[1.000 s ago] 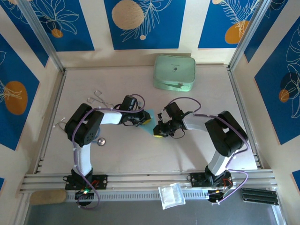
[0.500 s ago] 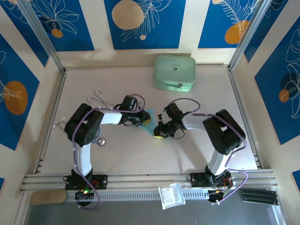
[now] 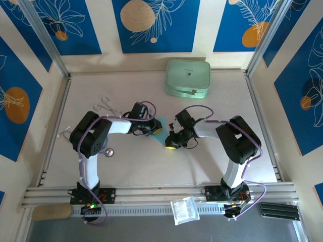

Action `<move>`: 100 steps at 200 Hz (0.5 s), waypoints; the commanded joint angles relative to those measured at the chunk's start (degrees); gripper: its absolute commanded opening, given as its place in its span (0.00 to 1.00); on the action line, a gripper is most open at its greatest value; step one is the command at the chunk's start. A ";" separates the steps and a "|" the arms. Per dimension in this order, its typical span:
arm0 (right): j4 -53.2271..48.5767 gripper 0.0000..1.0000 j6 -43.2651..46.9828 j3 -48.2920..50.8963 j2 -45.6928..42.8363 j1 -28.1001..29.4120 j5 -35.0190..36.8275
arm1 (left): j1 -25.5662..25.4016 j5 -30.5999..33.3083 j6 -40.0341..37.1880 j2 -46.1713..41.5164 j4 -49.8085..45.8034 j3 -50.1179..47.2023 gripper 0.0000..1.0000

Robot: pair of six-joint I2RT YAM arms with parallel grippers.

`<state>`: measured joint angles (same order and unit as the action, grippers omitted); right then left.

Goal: Fold a paper plane with a square sheet of paper (pick it up from the middle)

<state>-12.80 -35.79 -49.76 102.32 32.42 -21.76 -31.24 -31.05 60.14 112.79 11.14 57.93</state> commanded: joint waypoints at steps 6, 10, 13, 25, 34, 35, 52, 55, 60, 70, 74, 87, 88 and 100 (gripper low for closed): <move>-6.58 0.12 2.49 -0.17 2.18 0.56 3.55 | 0.35 0.02 -0.92 0.91 -1.50 1.92 0.17; -6.84 0.12 2.56 -0.12 2.18 0.58 3.60 | 0.37 -0.02 -1.07 1.00 -1.68 2.00 0.17; -6.87 0.12 2.71 -0.13 2.30 0.54 3.66 | 0.41 0.02 -1.25 1.04 -1.77 2.15 0.17; -7.06 0.12 2.92 0.10 2.35 0.35 3.58 | 0.61 -0.01 -1.51 1.52 -2.00 2.54 0.17; -7.07 0.12 3.04 0.27 2.44 0.19 3.57 | 0.72 -0.06 -1.44 1.85 -1.83 2.71 0.17; -7.07 0.12 2.98 0.31 2.44 0.14 3.57 | 0.74 -0.06 -1.44 1.88 -1.78 2.71 0.17; -7.33 0.11 2.96 0.28 2.53 0.01 3.72 | 0.95 0.01 -1.51 2.06 -1.80 2.78 0.17; -7.33 0.11 3.08 0.35 2.55 0.05 3.69 | 0.93 0.10 -1.54 2.12 -1.92 2.83 0.17; -7.34 0.11 3.07 0.41 2.53 0.00 3.73 | 0.92 0.19 -1.62 2.15 -2.23 2.80 0.17; -7.41 0.12 2.99 0.53 2.67 -0.08 3.66 | 1.06 0.58 -1.90 2.24 -2.79 2.89 0.17; -7.34 0.12 3.02 0.54 2.66 -0.08 3.65 | 1.02 0.64 -2.00 2.28 -3.01 2.87 0.17; -7.24 0.11 3.10 0.49 2.61 -0.12 3.44 | 1.08 0.79 -2.17 2.51 -3.82 2.86 0.17; -7.20 0.11 3.10 0.52 2.62 -0.14 3.37 | 1.05 0.80 -2.15 2.60 -3.83 2.83 0.17; -6.23 0.12 2.93 0.44 1.77 -0.41 2.27 | 1.01 0.85 -2.00 2.82 -3.69 2.53 0.17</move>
<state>-14.22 -33.63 -50.30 102.50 32.53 -21.04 -30.76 -31.33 59.51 113.86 9.76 59.81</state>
